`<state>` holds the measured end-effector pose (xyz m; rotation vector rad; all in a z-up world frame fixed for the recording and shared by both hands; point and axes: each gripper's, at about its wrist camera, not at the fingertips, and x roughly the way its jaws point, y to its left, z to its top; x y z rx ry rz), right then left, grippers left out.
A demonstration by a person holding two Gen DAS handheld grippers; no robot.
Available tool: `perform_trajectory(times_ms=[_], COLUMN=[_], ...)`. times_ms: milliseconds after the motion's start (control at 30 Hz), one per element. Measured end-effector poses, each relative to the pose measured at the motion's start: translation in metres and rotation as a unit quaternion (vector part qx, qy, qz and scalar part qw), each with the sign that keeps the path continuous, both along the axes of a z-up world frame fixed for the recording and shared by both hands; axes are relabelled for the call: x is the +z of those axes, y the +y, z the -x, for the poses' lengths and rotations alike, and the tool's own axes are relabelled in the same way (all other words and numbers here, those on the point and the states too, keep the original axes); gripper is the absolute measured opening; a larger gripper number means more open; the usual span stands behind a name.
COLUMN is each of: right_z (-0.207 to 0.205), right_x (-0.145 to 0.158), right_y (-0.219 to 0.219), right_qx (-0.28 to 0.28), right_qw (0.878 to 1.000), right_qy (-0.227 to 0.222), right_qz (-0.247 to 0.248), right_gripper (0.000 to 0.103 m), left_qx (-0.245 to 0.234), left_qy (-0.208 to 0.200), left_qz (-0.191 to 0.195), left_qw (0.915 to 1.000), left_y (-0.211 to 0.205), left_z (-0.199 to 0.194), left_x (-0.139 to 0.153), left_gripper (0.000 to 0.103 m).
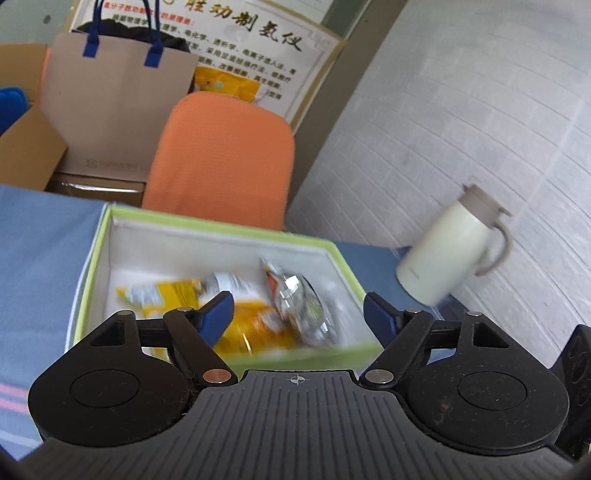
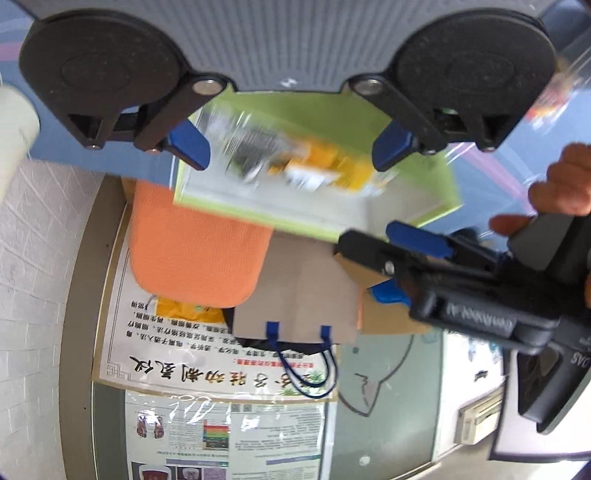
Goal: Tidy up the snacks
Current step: 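Place the wrapped snack into the green box and open the left gripper, then grasp the green-banded cookie packet with the left gripper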
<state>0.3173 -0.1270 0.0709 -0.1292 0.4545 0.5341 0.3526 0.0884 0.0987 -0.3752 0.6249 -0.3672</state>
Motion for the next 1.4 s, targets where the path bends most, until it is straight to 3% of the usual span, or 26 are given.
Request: perform_trajectory(times_ms=[233,300,400,500,667,767,967,1100,1233,1400], right_z=[0.109,0.133,0.162,0.182,0.192,0.187,0.171,0.176,0.187,0.186], right_x=[-0.046,-0.053,-0.054,-0.056,-0.057,-0.063,-0.064,-0.063,-0.064,-0.066], right_y=[-0.005,-0.006,-0.010,-0.014,-0.019,-0.016,-0.022,-0.041,-0.050,-0.049], right_qx=[-0.013,-0.029,-0.043,-0.051,-0.035,-0.027,-0.041,-0.071,-0.091,-0.096], right_qw=[0.998,0.997,0.996,0.995,0.991,0.989,0.991,0.990,0.990,0.990], right_qy=[0.061,0.067,0.073,0.083,0.113,0.127,0.119,0.114,0.103,0.094], right_qz=[0.030,0.024,0.004,-0.015,-0.060,-0.067,-0.041,-0.039,-0.033,-0.044], right_gripper=[0.094,0.094,0.094,0.094,0.094,0.094,0.094,0.094,0.094,0.094], left_qx=[-0.026,-0.033,-0.074,-0.109,-0.127,-0.140,-0.163,-0.188,-0.159,-0.125], left_qy=[0.028,0.047,0.074,0.087,0.140,0.147,0.158,0.165,0.167,0.157], left_qz=[0.025,0.046,0.085,0.078,0.016,0.003,0.014,0.024,0.017,0.022], left_qw=[0.9990,0.9973,0.9908,0.9871,0.9819,0.9792,0.9738,0.9679,0.9731,0.9794], left_y=[-0.013,-0.017,-0.029,-0.053,-0.084,-0.090,-0.106,-0.125,-0.129,-0.120], left_z=[0.103,0.125,0.140,0.134,0.103,0.097,0.105,0.117,0.120,0.127], left_x=[-0.033,-0.046,-0.057,-0.057,-0.074,-0.080,-0.083,-0.089,-0.091,-0.087], left_gripper=[0.066,0.060,0.057,0.056,0.053,0.051,0.059,0.058,0.054,0.065])
